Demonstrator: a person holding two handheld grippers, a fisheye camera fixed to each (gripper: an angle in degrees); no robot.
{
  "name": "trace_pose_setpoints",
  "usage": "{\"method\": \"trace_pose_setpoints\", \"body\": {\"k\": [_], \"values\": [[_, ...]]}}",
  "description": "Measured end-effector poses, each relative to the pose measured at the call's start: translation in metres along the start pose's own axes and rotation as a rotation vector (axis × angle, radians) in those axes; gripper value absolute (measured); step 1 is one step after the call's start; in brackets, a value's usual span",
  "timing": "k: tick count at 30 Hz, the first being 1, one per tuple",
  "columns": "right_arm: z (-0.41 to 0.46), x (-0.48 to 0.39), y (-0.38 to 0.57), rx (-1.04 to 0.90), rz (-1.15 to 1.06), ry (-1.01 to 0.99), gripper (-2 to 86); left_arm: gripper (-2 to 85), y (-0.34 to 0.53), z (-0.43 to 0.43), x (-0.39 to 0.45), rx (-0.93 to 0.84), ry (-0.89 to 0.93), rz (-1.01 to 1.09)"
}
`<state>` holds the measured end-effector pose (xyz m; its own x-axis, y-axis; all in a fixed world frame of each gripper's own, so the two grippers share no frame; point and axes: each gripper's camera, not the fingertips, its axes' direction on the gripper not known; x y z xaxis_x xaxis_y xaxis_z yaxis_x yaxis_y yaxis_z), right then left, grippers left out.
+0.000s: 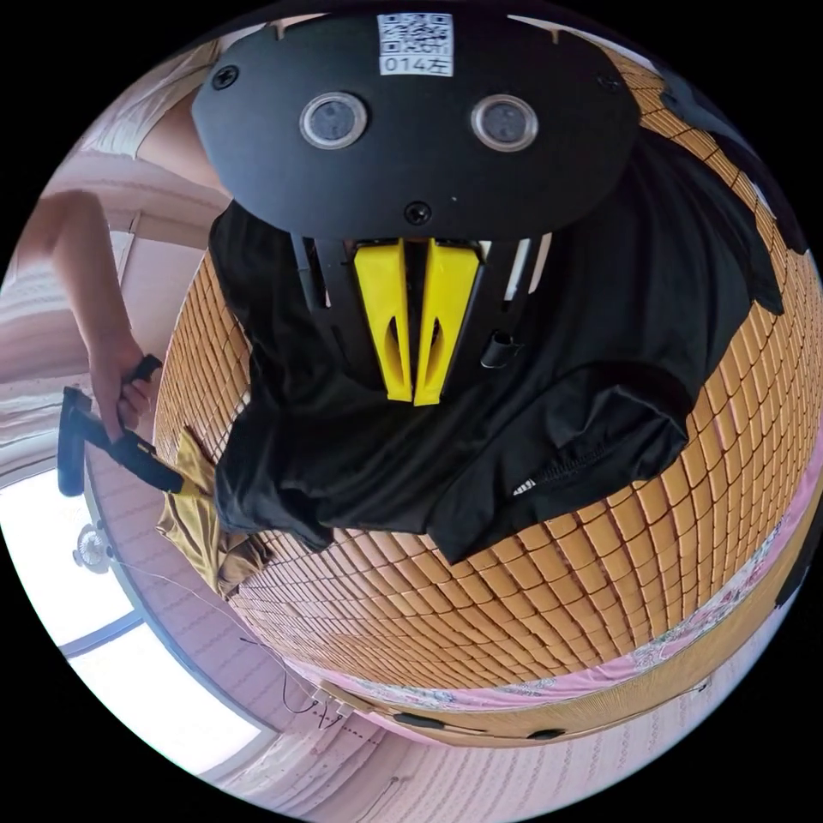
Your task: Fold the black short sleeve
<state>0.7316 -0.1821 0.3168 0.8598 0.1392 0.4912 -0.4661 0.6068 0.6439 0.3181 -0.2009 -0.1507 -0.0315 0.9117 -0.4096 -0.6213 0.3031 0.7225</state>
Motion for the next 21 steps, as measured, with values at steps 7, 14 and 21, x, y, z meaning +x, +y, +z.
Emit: {"method": "trace_pose_setpoints", "body": {"k": [7, 14, 21], "values": [[0.016, 0.004, -0.006, -0.088, -0.064, -0.051, 4.5, -0.8, -0.030, -0.001, 0.023, 0.035, -0.021, 0.045], [0.063, -0.013, -0.053, -0.198, -0.084, -0.093, 3.1, 5.0, -0.091, 0.015, 0.042, 0.097, -0.174, 0.103], [-0.034, 0.024, 0.000, -0.007, 0.019, 0.091, 2.0, -0.3, -0.115, 0.037, 0.048, 0.048, -0.334, 0.093]]}}
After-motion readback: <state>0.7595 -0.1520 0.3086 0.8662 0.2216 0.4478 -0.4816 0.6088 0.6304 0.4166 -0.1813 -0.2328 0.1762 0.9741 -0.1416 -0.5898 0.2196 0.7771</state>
